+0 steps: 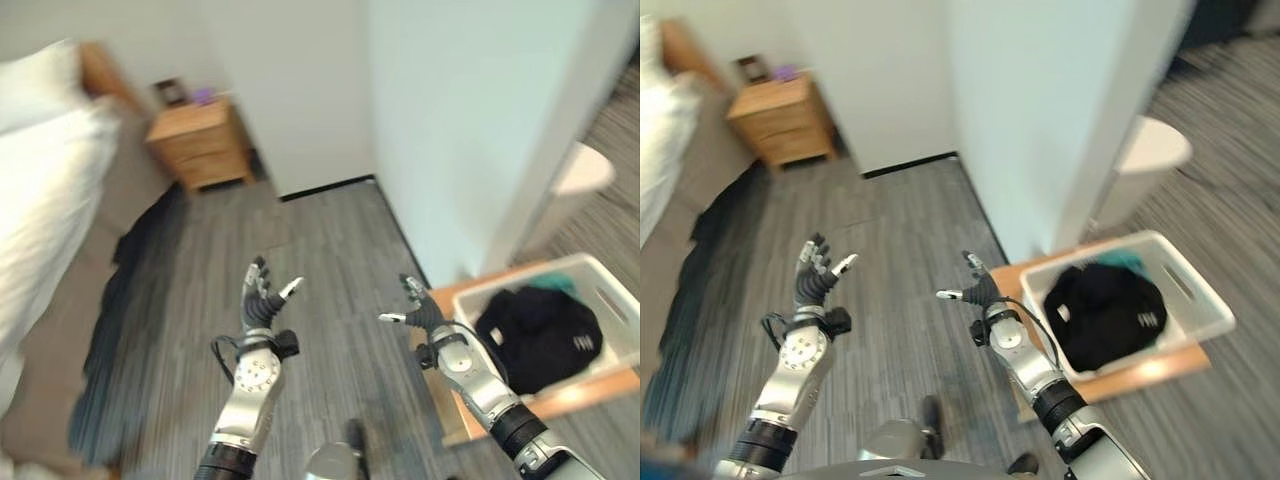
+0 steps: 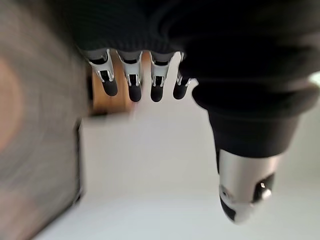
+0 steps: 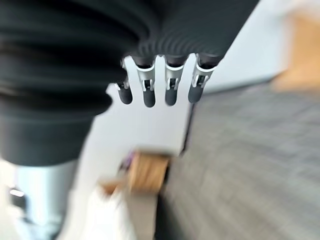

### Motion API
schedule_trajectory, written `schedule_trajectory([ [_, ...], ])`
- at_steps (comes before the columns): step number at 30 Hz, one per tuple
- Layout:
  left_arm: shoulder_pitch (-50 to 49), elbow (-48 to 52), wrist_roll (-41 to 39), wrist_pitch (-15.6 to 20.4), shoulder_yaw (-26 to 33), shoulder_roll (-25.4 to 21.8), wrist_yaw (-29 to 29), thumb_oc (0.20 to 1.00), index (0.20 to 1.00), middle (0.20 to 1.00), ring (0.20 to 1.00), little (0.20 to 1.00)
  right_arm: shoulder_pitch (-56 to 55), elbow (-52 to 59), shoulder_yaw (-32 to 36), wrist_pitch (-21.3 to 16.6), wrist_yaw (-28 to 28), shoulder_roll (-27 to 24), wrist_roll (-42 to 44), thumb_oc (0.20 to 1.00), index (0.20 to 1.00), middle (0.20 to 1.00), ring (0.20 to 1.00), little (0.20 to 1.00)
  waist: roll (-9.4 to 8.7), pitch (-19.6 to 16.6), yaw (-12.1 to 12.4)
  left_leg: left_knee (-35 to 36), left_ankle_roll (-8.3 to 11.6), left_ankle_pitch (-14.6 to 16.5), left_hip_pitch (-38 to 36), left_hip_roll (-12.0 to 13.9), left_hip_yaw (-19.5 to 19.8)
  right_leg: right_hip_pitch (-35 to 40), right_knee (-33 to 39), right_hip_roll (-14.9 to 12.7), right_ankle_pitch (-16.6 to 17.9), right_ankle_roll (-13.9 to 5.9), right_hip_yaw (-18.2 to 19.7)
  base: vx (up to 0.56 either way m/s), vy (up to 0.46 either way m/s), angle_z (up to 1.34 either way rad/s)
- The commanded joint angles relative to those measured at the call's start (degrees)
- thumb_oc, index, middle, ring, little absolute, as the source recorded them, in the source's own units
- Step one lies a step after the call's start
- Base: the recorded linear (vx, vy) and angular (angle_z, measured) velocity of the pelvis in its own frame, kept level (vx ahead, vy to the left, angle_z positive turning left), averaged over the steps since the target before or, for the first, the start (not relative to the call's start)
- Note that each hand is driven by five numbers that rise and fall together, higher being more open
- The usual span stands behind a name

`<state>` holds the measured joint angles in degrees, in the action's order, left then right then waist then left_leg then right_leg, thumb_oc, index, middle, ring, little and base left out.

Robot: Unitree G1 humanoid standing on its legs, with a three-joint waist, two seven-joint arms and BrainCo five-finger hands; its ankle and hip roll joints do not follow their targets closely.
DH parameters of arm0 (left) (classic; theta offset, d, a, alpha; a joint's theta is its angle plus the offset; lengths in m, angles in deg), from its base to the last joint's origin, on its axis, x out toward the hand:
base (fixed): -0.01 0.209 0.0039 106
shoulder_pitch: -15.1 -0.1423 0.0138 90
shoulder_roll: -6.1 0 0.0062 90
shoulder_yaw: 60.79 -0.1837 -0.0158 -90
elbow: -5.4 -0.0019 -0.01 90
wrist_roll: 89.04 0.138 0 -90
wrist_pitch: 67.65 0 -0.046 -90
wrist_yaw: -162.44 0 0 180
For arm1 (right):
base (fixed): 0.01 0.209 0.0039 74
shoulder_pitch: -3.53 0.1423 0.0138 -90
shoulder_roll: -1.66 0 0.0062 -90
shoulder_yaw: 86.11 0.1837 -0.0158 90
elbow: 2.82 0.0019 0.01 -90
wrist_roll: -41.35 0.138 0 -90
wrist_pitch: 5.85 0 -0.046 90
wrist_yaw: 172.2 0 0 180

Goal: Pick up bed clothes into laundry basket.

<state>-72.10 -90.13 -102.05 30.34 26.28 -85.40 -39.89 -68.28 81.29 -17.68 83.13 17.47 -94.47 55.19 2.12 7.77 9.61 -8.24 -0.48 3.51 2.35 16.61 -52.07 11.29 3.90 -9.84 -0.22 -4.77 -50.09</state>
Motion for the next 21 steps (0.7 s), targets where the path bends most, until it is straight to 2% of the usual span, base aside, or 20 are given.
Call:
schedule_trajectory([
  [1, -2.4, 5.3, -0.8, 0.8, 1.7, -4.8, 1.1, 1.0, 1.0, 1.0, 1.0, 1.0, -2.7, 7.0, 4.2, -5.3, -2.2, 1.6, 6.1, 1.0, 1.0, 1.0, 1.0, 1.0, -1.26, -2.8, -1.6, -1.7, 1.61, -2.5, -3.0, 4.1, -1.7, 3.2, 0.9, 2.8, -7.0, 2.81, 4.2, 0.12, 0.132, 1.88],
  [2, -4.8, 7.1, 0.0, 0.6, 2.4, -5.4, 2.1, 1.0, 1.0, 1.0, 1.0, 1.0, -8.2, 11.3, 5.4, -6.3, -4.2, 1.0, 6.2, 1.0, 1.0, 1.0, 1.0, 1.0, -1.08, -3.7, -1.8, 1.1, 1.08, -2.2, -3.7, 1.9, -0.2, 4.2, 0.5, 2.5, -6.1, 1.82, 2.5, 0.2, 0.259, 1.76],
  [3, -7.7, 7.7, 0.3, 0.9, 3.0, -4.9, 2.9, 1.0, 1.0, 1.0, 1.0, 1.0, -11.3, 12.5, 5.7, -6.4, -4.9, 0.5, 5.0, 1.0, 1.0, 1.0, 1.0, 1.0, -1.05, -4.2, -0.9, 3.0, 0.46, -1.6, -3.2, -1.2, 3.6, 4.9, -2.6, 1.0, -6.1, 0.89, 0.9, 0.42, 0.484, 1.81],
  [4, -7.8, 8.9, -1.2, 1.2, 1.9, -4.8, 3.9, 1.0, 1.0, 1.0, 1.0, 1.0, -13.2, 12.8, 6.0, -6.9, -6.0, 1.1, 3.4, 1.0, 1.0, 1.0, 1.0, 1.0, -0.65, -4.4, -0.6, 7.0, -0.73, 0.2, -5.2, -4.2, 6.8, 3.4, -13.4, -4.2, -2.5, -1.31, -0.9, 0.52, 0.531, 1.23],
  [5, -8.0, 10.0, -2.9, 1.5, 1.6, -4.9, 4.0, 1.0, 1.0, 1.0, 1.0, 1.0, -13.5, 13.6, 6.2, -7.0, -5.8, 1.1, 2.4, 1.0, 1.0, 1.0, 1.0, 1.0, -0.55, -4.0, -1.5, 9.4, -2.0, 1.6, -6.7, -6.6, 9.6, 1.7, -22.0, -8.1, 0.9, -3.77, 0.4, 0.41, 0.44, 1.21],
  [6, -8.2, 10.2, -3.0, 1.4, 1.7, -4.9, 4.0, 1.0, 1.0, 1.0, 1.0, 1.0, -13.7, 13.8, 6.1, -6.9, -5.7, 1.1, 2.3, 1.0, 1.0, 1.0, 1.0, 1.0, -0.93, -3.9, -2.1, 10.1, -2.69, 2.0, -7.0, -8.0, 10.1, 1.5, -24.0, -9.9, 0.7, -4.81, 0.3, 0.31, 0.359, 1.9],
  [7, -7.7, 10.4, -3.4, 1.6, 1.2, -5.2, 4.0, 1.0, 1.0, 1.0, 1.0, 1.0, -13.2, 14.0, 6.1, -6.4, -6.0, 0.7, 1.4, 1.0, 1.0, 1.0, 1.0, 1.0, -0.86, -3.1, -3.6, 11.8, -3.41, 2.2, -7.4, -9.9, 13.9, -2.5, -32.7, -11.4, 3.3, -6.35, 6.6, 0.19, 0.266, 2.21],
  [8, -7.0, 10.6, -4.3, 2.4, 1.0, -5.1, 4.1, 1.0, 1.0, 1.0, 1.0, 1.0, -13.5, 14.4, 7.1, -6.8, -6.0, 0.0, 1.1, 1.0, 1.0, 1.0, 1.0, 1.0, -1.32, -2.8, -4.2, 12.9, -4.1, 2.8, -7.1, -11.1, 17.2, -6.0, -37.1, -11.7, 3.9, -7.79, 13.2, 0.24, 0.194, 2.42],
  [9, -5.1, 10.7, -4.9, 2.7, 0.3, -5.8, 3.6, 1.0, 1.0, 1.0, 1.0, 1.0, -13.1, 15.3, 7.4, -6.6, -5.5, -1.4, 2.2, 1.0, 1.0, 1.0, 1.0, 1.0, -1.27, -1.5, -6.3, 13.2, -3.57, 2.3, -6.6, -11.2, 24.2, -13.9, -39.5, -5.0, -2.0, -6.27, 26.3, 0.16, 0.002, 2.25],
  [10, -4.1, 10.7, -5.3, 2.9, 0.0, -6.1, 3.6, 1.0, 1.0, 1.0, 1.0, 1.0, -12.5, 15.4, 7.0, -6.6, -5.5, -2.2, 2.1, 1.0, 1.0, 1.0, 1.0, 1.0, -1.29, -0.8, -7.0, 13.2, -3.05, 1.7, -6.1, -11.3, 27.5, -16.9, -37.5, -2.0, -4.8, -5.76, 30.6, 0.1, -0.067, 2.28],
  [11, -3.9, 10.7, -5.3, 2.9, 0.1, -6.0, 3.7, 1.0, 1.0, 1.0, 1.0, 1.0, -12.3, 15.4, 7.0, -6.6, -5.5, -2.3, 2.2, 1.0, 1.0, 1.0, 1.0, 1.0, -1.26, -0.8, -7.3, 13.2, -3.01, 1.7, -5.9, -11.3, 27.8, -16.9, -37.5, -2.0, -5.0, -5.71, 30.4, 0.09, -0.29, 2.15],
  [12, -3.5, 10.8, -6.0, 3.8, 0.4, -6.6, 5.0, 1.0, 1.0, 1.0, 1.0, 1.0, -11.1, 15.2, 6.3, -6.5, -5.6, -3.0, 2.0, 1.0, 1.0, 1.0, 1.0, 1.0, -1.68, 0.1, -8.0, 13.2, -1.69, 0.5, -4.5, -10.3, 31.4, -17.9, -27.9, -0.9, -6.9, -3.01, 35.0, 0.13, -0.398, 1.76],
  [13, -3.9, 10.6, -5.9, 4.0, 0.3, -6.7, 5.4, 1.0, 1.0, 1.0, 1.0, 1.0, -10.7, 15.4, 5.8, -6.6, -5.7, -2.9, 1.7, 1.0, 1.0, 1.0, 1.0, 1.0, -2.27, 0.2, -8.4, 13.2, -0.96, 0.5, -4.0, -10.2, 33.9, -17.8, -20.7, -1.3, -6.3, -2.3, 38.3, 0.24, -0.51, 1.79],
  [14, -4.4, 10.3, -6.3, 4.3, 0.3, -6.4, 5.6, 1.0, 1.0, 1.0, 1.0, 1.0, -10.6, 15.4, 5.5, -6.2, -5.7, -2.6, 1.7, 1.0, 1.0, 1.0, 1.0, 1.0, -2.96, -0.1, -9.4, 13.2, -0.32, 0.7, -3.7, -10.6, 36.4, -17.5, -13.9, 0.2, -5.3, -1.97, 42.8, 0.33, -0.388, 1.6],
  [16, -4.5, 9.6, -8.3, 4.5, -0.2, -5.6, 5.5, 1.0, 1.0, 1.0, 1.0, 1.0, -10.1, 14.2, 4.6, -5.8, -4.5, -0.7, 3.3, 1.0, 1.0, 1.0, 1.0, 1.0, -4.5, -0.4, -12.3, 13.2, -0.14, 1.2, -3.9, -12.8, 43.7, -18.2, -4.4, 5.9, -2.6, -2.44, 61.4, 0.36, -0.33, 1.77],
  [17, -4.9, 9.2, -9.2, 4.3, 0.1, -5.3, 4.8, 1.0, 1.0, 1.0, 1.0, 1.0, -9.7, 13.0, 4.0, -5.3, -4.7, 0.1, 3.7, 1.0, 1.0, 1.0, 1.0, 1.0, -4.97, 0.1, -12.5, 13.2, 0.32, 1.0, -3.4, -13.1, 45.5, -19.6, -2.3, 7.0, -1.4, -2.69, 65.7, 0.21, -0.296, 2.01],
  [18, -5.5, 9.8, -11.0, 4.7, -0.6, -5.5, 6.4, 1.0, 1.0, 1.0, 1.0, 1.0, -12.3, 13.1, 4.9, -6.4, -4.1, 1.0, 5.5, 1.0, 1.0, 1.0, 1.0, 1.0, -5.89, 0.0, -12.0, 13.2, 0.27, 1.6, -3.5, -13.7, 47.1, -17.4, -0.9, 6.4, -1.9, -1.89, 65.7, 0.15, -0.312, 2.11],
  [19, -6.7, 9.4, -11.2, 4.5, -0.3, -5.4, 7.6, 1.0, 1.0, 1.0, 1.0, 1.0, -13.5, 13.2, 4.8, -5.9, -4.1, 2.0, 4.8, 1.0, 1.0, 1.0, 1.0, 1.0, -6.41, 0.1, -11.6, 13.2, 1.1, 1.0, -4.8, -13.5, 47.2, -16.9, -0.7, 3.8, -0.3, -2.09, 61.2, 0.17, -0.392, 2.27],
  [20, -7.2, 8.9, -11.4, 4.5, 0.2, -4.7, 8.1, 1.0, 1.0, 1.0, 1.0, 1.0, -12.3, 12.6, 3.3, -5.4, -5.1, 3.3, 4.2, 1.0, 1.0, 1.0, 1.0, 1.0, -6.48, -0.1, -11.1, 13.2, 2.22, 0.5, -5.5, -12.7, 46.8, -15.6, 0.5, 2.6, 1.6, -2.49, 57.6, 0.15, -0.299, 2.11],
  [21, -7.2, 9.0, -11.4, 4.5, 0.2, -4.7, 8.1, 1.0, 1.0, 1.0, 1.0, 1.0, -12.2, 12.5, 3.3, -5.4, -5.1, 3.3, 4.2, 1.0, 1.0, 1.0, 1.0, 1.0, -6.45, 0.2, -11.3, 13.2, 2.26, 0.5, -5.7, -12.7, 47.0, -15.2, 0.7, 2.6, 1.6, -2.46, 57.3, 0.13, -0.352, 1.71],
])
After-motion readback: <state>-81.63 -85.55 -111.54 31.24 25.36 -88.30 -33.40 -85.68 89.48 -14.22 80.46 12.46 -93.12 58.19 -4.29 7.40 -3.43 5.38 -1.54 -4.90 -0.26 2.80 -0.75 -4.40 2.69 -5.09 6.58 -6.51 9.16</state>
